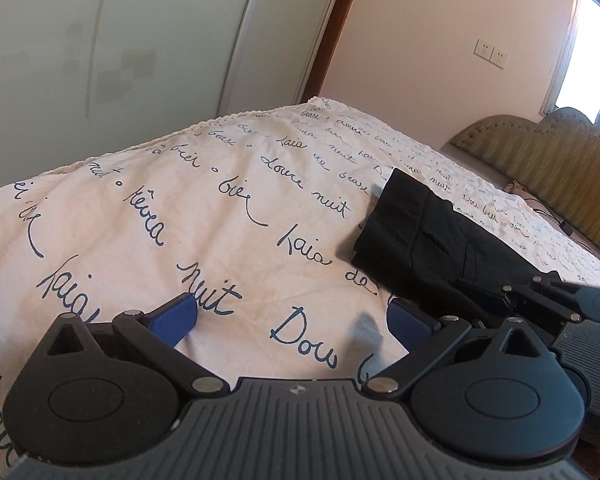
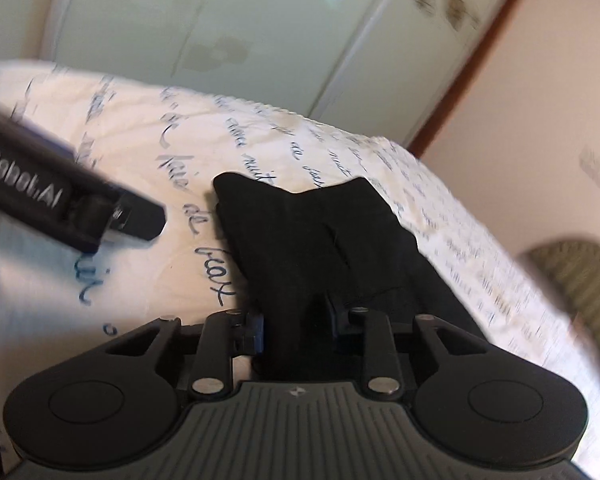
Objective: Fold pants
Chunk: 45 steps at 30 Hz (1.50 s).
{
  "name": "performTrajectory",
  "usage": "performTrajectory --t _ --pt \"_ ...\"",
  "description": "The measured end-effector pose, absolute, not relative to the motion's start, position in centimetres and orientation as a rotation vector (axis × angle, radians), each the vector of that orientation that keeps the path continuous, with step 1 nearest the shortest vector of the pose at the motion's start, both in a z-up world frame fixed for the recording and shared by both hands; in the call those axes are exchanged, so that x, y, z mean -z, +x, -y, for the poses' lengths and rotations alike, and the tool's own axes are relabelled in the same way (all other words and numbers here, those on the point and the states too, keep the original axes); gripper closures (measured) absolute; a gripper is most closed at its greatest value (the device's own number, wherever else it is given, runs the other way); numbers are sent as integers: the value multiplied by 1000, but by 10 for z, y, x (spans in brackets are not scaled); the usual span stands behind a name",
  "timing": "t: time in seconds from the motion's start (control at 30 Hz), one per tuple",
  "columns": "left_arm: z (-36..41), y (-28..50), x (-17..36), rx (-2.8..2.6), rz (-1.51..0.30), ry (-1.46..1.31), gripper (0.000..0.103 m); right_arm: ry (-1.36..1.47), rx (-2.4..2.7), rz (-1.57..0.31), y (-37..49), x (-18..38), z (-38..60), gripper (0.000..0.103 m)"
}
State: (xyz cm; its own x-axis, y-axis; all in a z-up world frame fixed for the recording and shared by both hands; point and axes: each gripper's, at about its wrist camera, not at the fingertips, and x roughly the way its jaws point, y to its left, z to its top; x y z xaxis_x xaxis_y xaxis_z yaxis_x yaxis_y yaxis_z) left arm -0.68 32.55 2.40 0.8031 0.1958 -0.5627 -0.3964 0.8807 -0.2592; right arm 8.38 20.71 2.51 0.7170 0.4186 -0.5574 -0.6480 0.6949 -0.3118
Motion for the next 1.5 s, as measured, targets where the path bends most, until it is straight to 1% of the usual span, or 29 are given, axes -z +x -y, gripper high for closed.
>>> performTrajectory --t 0.07,0.17,0.27,0.33,0.37,0.47,0.63,0.7,0.73,0.77,0.8,0.9,0.93,1.03,1.2,1.4,1.43,1.5 --pt "-330 -6 -29 -306 -562 -419 2 -457 -621 -466 85 -23 -200 79" --pt "-333 -5 -45 -198 -535 -551 2 -406 -620 -461 85 -26 -193 82" --pt "-322 11 -55 -110 -542 -619 1 -330 -627 -456 89 -29 -182 84" --pt "-317 30 -51 -73 -586 -665 2 -299 -629 -456 90 -30 -177 84" --pt "-316 41 -46 -73 -619 -694 3 -293 -629 -455 90 -31 -176 84" --pt "-320 68 -33 -88 -693 -807 3 -286 -631 -450 89 -32 -175 84" --pt "-322 91 -33 -88 -707 -870 4 -257 -630 -448 87 -35 -171 84" --pt "-319 97 -33 -110 -710 -848 7 -255 -633 -455 88 -35 -171 84" --pt "-317 99 -33 -123 -712 -831 11 -257 -635 -459 88 -35 -171 84" --pt "-315 101 -33 -135 -709 -811 19 -258 -636 -461 88 -36 -171 84" --pt "-315 104 -33 -145 -715 -790 22 -256 -636 -462 88 -36 -171 84" --pt "-310 108 -32 -155 -723 -707 38 -256 -638 -467 90 -36 -170 84" --pt "-308 108 -33 -160 -729 -668 49 -258 -638 -467 91 -36 -170 84" --pt "-309 108 -31 -156 -729 -632 57 -262 -639 -473 93 -36 -171 84" --pt "-307 107 -28 -149 -708 -588 59 -275 -639 -478 96 -36 -175 84" --pt "-300 93 -14 -107 -590 -469 59 -317 -636 -477 95 -36 -180 81" --pt "-301 90 -13 -104 -580 -484 59 -320 -639 -475 95 -36 -180 78" --pt "-306 89 -12 -96 -571 -526 59 -303 -653 -473 95 -39 -177 69"
